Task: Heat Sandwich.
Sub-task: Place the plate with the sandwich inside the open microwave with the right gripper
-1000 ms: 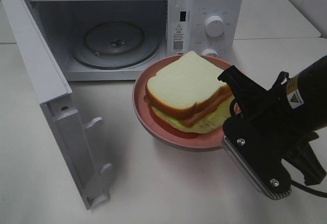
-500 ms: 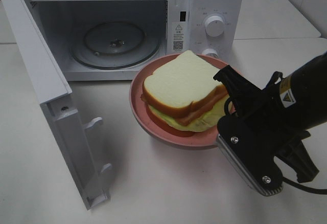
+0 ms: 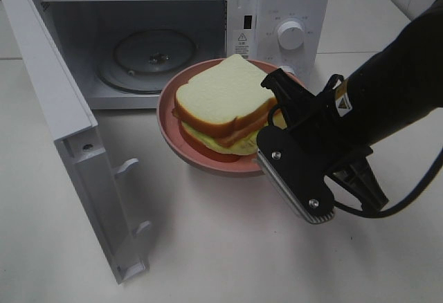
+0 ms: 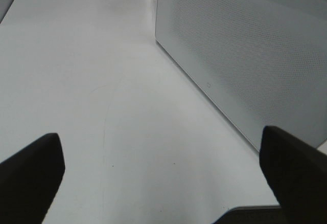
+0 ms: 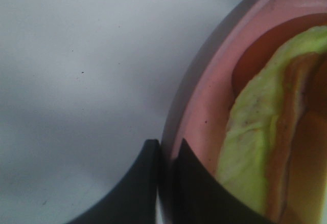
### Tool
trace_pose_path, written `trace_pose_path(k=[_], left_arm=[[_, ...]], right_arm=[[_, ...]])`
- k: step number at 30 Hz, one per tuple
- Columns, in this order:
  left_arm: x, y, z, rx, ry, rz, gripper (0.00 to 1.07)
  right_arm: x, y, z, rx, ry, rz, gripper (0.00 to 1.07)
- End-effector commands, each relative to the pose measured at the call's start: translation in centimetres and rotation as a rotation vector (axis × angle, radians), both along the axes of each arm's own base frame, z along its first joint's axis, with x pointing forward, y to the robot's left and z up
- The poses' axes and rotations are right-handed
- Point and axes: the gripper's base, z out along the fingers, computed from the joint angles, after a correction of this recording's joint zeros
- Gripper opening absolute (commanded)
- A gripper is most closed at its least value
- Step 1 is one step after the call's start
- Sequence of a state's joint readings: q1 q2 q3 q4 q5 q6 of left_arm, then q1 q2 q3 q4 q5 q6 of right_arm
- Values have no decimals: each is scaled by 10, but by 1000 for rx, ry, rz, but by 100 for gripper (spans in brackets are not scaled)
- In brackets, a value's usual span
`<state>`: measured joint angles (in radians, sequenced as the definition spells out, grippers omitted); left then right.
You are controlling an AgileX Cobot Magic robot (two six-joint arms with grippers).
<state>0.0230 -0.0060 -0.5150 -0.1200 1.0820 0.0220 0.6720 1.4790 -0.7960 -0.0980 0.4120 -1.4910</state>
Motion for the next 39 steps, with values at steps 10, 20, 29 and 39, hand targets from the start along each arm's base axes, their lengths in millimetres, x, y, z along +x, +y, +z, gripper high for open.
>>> trace_pose_path(k=[10,20,29,39], left_arm=[[-2,0,0,-2,-23,-7,96],[-2,0,0,-1,-23,-8,96],[-2,0,0,-1,-23,-8,96],[-2,0,0,-1,-23,-8,96]], right_arm=[[27,35,7,40,-51,45,0],[47,54,1,62,-33,29,0],[63,70,-5,76,-11,30,0],[85,90,-8,94,-9,10,0]])
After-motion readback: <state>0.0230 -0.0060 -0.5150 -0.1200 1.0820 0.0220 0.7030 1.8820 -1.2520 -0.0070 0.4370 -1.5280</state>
